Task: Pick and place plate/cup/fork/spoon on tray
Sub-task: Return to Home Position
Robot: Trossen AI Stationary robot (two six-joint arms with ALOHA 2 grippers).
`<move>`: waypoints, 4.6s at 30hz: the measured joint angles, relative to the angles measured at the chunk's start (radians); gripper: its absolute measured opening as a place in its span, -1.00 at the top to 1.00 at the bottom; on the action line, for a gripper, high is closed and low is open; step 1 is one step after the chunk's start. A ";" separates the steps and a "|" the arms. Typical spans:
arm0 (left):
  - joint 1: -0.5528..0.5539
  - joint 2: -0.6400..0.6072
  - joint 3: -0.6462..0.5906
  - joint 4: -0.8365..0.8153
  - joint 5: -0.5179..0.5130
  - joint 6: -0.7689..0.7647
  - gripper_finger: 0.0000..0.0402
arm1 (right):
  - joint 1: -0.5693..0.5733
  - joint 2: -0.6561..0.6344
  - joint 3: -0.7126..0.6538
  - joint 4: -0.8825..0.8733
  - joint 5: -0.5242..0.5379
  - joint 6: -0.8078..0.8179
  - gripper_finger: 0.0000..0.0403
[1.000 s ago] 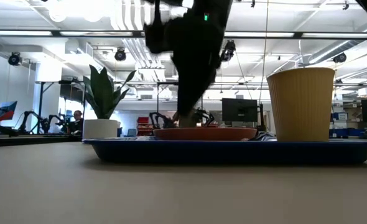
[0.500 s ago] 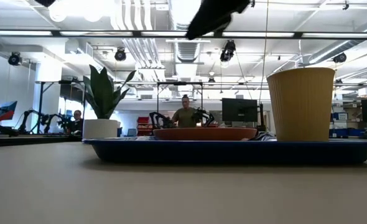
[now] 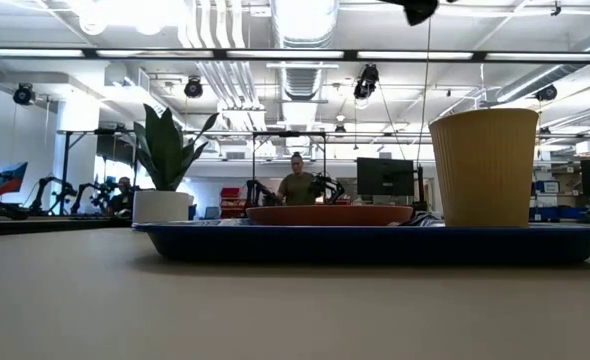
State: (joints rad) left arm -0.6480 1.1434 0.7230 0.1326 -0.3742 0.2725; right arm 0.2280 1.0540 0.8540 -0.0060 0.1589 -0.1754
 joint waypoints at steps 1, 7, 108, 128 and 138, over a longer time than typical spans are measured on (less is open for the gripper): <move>0.026 -0.023 -0.005 -0.006 0.062 0.020 1.00 | -0.002 -0.026 -0.023 0.008 -0.001 -0.002 0.68; 0.204 -0.186 -0.066 -0.019 0.246 0.029 1.00 | -0.013 -0.159 -0.154 0.075 -0.001 -0.009 0.77; 0.478 -1.001 -0.718 -0.017 0.100 -0.209 1.00 | -0.130 -1.044 -0.843 0.108 -0.211 0.210 0.96; 0.478 -0.950 -0.719 -0.017 0.100 -0.209 1.00 | -0.130 -1.044 -0.844 0.108 -0.210 0.210 0.96; 0.478 -0.930 -0.719 -0.016 0.100 -0.209 1.00 | -0.130 -1.044 -0.844 0.108 -0.210 0.210 0.96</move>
State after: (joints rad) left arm -0.1696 0.2132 0.0044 0.1162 -0.2741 0.0631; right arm 0.0976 0.0099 0.0105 0.1017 -0.0513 0.0341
